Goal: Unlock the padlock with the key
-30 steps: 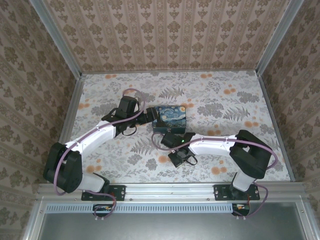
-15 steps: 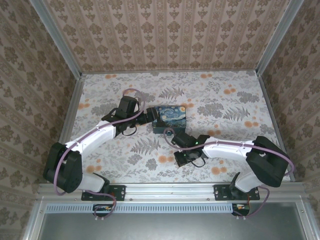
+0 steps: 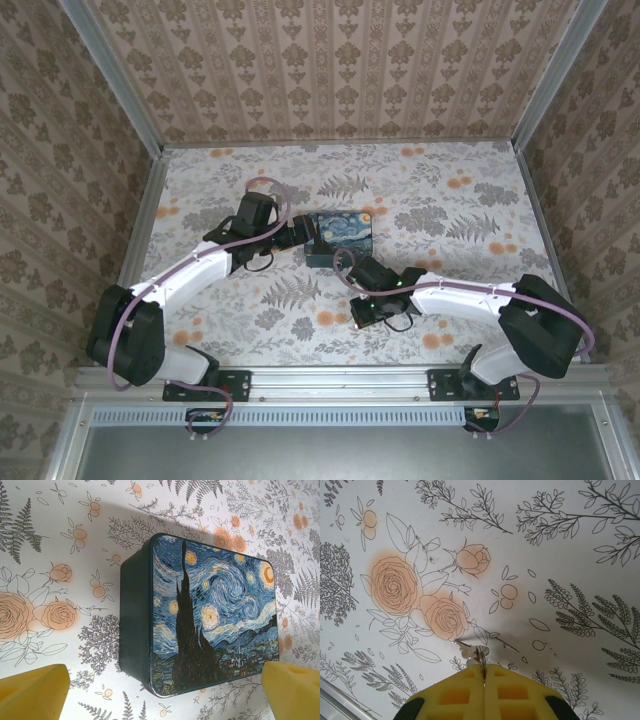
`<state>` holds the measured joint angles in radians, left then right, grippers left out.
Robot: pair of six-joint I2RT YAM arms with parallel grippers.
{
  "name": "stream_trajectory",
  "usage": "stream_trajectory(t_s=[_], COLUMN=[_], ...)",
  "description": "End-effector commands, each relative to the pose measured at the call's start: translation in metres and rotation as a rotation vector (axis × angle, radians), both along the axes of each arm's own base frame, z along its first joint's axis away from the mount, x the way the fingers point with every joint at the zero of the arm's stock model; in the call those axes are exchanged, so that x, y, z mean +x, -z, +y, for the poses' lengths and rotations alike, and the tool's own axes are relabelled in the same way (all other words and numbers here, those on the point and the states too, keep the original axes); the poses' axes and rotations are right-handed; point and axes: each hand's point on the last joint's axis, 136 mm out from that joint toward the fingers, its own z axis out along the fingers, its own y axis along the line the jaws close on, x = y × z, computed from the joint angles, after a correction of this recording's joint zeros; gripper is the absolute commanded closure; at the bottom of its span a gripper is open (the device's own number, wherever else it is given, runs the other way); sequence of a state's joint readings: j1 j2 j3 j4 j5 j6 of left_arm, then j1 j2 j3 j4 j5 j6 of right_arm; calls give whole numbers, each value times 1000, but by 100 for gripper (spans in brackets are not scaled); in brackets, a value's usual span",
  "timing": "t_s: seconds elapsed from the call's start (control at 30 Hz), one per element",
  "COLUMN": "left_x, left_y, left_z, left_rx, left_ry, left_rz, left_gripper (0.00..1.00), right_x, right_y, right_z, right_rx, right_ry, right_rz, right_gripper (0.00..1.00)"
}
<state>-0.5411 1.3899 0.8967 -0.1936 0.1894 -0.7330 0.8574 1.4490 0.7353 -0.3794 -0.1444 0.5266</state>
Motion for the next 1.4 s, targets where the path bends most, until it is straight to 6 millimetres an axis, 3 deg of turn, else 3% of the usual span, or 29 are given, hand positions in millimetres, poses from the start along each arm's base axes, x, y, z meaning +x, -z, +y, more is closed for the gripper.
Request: stream_trajectory(t_s=[0.0, 0.07, 0.33, 0.63, 0.83, 1.0, 1.13, 1.37], left_x=[-3, -4, -6, -10, -16, -17, -15, -7], left_y=[2, 1, -14, -40, -50, -56, -55, -51], left_z=[-3, -5, -21, -57, -78, -91, -101, -110], left_rx=[-16, -25, -110, -299, -404, -444, -453, -467], left_ry=[20, 24, 62, 157, 219, 250, 256, 240], left_rz=[9, 13, 17, 23, 19, -11, -10, -13], left_gripper=[0, 0, 0, 0, 5, 20, 35, 44], right_x=[2, 5, 36, 99, 142, 170, 186, 204], right_y=[-12, -17, -83, -146, -162, -169, -174, -175], right_z=[5, 7, 11, 6, -6, -14, -13, -5], right_rx=[69, 98, 322, 566, 663, 750, 804, 874], right_ry=[20, 38, 155, 413, 610, 729, 762, 771], right_rz=[1, 4, -64, -136, -167, -164, -157, -118], right_gripper=[100, 100, 100, 100, 100, 100, 100, 100])
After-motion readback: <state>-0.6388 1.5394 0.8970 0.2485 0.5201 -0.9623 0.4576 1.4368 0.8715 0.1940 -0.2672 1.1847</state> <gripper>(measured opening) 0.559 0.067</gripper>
